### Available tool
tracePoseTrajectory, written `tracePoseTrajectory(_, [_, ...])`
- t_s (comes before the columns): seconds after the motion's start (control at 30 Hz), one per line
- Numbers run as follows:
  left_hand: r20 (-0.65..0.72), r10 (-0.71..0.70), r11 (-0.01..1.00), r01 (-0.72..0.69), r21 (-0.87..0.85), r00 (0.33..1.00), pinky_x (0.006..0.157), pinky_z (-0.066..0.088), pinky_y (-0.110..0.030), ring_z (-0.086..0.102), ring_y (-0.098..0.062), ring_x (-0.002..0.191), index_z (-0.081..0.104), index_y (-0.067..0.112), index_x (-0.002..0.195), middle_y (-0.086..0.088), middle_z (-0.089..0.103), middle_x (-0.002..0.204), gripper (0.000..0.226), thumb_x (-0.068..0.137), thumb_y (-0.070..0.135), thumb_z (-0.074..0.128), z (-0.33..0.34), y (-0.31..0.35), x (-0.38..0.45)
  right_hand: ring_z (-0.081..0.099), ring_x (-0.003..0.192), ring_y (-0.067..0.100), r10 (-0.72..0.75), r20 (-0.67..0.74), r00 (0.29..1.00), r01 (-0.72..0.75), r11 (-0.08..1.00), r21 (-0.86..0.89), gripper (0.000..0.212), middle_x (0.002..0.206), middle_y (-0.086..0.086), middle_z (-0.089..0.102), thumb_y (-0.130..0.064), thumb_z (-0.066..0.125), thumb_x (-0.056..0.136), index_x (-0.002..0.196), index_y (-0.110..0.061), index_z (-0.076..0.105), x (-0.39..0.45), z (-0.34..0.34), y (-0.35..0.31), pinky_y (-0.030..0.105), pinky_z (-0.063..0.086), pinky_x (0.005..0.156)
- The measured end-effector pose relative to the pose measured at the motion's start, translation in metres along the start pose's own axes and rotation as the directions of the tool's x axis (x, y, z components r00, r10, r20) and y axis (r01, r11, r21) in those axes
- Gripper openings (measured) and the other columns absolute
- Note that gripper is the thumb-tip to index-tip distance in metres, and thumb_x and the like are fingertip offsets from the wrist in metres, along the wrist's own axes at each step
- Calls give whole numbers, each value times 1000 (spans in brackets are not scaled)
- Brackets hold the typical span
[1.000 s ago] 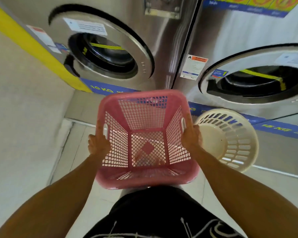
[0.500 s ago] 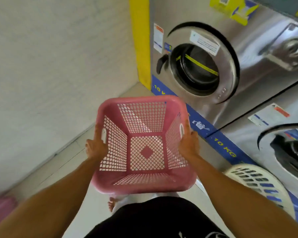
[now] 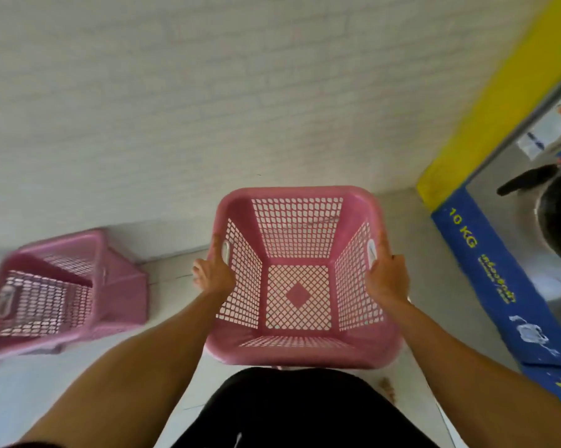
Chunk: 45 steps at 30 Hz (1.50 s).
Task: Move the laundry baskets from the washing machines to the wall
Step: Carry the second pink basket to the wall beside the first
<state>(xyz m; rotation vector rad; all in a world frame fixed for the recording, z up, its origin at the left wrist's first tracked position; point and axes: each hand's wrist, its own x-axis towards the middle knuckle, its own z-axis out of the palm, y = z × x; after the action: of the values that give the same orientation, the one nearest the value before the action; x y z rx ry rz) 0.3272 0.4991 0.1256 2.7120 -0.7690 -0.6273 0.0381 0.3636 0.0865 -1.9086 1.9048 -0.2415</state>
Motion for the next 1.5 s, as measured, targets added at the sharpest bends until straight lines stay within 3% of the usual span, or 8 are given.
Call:
tracePoseTrajectory(0.13, [-55,-135,991,135,-4,989,85,46,-52,49,-43,109,2,54,148,-27,48,119,90,90,1,46,-31,-63,24,58,69,28,-119,55,991,116,991,62,69,97,19,53,-39,42,104,155,-53,-3,-7,31,-72,29,44,53])
tracePoseTrajectory(0.27, [-104,-270,963,266,-47,957,85,46,-52,49,-42,112,0,59,145,-27,46,123,93,90,2,49,-51,-110,44,64,72,31,-219,138,966,215,976,45,71,98,19,54,-30,48,104,156,-50,4,-6,59,-130,40,61,57])
tracePoseTrajectory(0.63, [-158,-451,888,423,-179,879,82,49,-54,55,-45,104,-6,70,136,-25,50,116,78,97,23,43,-77,-203,123,58,64,26,-352,249,902,353,935,42,84,90,13,46,-15,54,101,154,-56,4,18,159,-260,42,59,50])
tracePoseTrajectory(0.83, [-53,-425,902,418,-108,904,82,54,-44,57,-45,110,-9,56,146,-15,27,157,92,90,4,42,-93,-227,177,67,69,33,-353,396,848,354,932,72,77,94,20,59,-29,50,104,156,-51,-3,38,189,-300,44,60,51])
tracePoseTrajectory(1.0, [-50,-503,852,485,-200,863,86,53,-59,63,-41,93,15,31,149,-22,61,112,68,93,17,51,-96,-248,218,68,71,33,-333,440,834,340,938,67,82,97,20,61,-22,50,103,156,-51,-7,37,217,-322,44,61,53])
tracePoseTrajectory(1.17, [-53,-644,756,625,-195,763,89,54,-52,62,-37,100,53,3,124,-19,66,103,46,79,1,63,-85,-277,247,69,67,28,-300,532,792,352,936,3,92,95,19,65,-7,54,97,159,-44,-4,37,251,-334,42,60,49])
tracePoseTrajectory(1.4, [70,-649,742,651,-164,758,72,59,-42,63,-28,83,58,2,106,-14,65,92,28,80,5,65,-62,-347,293,65,54,12,-360,608,707,460,888,-9,98,79,3,64,-5,61,94,160,-39,-3,33,300,-349,29,54,41])
tracePoseTrajectory(1.5, [71,-667,721,666,-190,742,54,47,-29,57,-20,70,57,2,104,-8,61,83,25,84,13,66,-46,-368,318,62,47,6,-346,599,722,449,893,-26,92,69,-6,60,-6,58,97,161,-36,0,34,325,-349,22,48,36])
